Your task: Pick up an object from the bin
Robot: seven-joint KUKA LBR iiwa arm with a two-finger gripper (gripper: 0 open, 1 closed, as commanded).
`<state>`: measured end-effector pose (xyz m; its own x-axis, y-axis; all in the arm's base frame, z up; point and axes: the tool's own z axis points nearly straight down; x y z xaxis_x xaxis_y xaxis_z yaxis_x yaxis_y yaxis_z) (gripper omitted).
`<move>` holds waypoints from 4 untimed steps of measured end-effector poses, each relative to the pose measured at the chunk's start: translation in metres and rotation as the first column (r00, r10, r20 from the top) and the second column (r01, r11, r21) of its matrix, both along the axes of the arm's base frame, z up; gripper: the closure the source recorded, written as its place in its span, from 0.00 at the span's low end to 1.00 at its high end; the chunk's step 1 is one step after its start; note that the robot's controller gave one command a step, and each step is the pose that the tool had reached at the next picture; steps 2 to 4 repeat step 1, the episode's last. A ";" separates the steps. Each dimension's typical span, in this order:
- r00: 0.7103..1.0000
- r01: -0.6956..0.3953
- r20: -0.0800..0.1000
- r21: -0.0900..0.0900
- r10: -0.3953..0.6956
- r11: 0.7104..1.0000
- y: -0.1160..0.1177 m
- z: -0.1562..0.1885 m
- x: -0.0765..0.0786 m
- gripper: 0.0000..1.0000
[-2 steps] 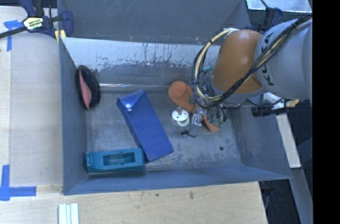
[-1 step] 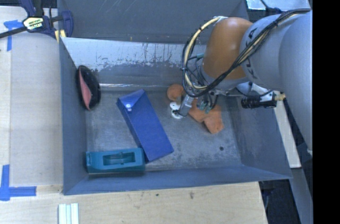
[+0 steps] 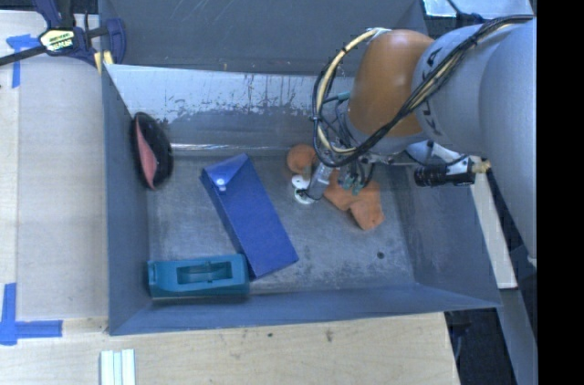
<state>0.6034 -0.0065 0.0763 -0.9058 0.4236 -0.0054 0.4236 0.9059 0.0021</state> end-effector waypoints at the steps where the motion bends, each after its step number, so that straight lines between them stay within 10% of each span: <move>1: 1.000 0.020 -0.001 0.000 -0.020 1.000 0.019 0.149 0.021 1.00; 4: 1.000 0.020 -0.001 0.000 -0.020 1.000 0.019 0.149 0.021 1.00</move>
Offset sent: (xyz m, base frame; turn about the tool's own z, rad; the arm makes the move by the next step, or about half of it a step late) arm 0.0000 0.0000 0.0000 0.0000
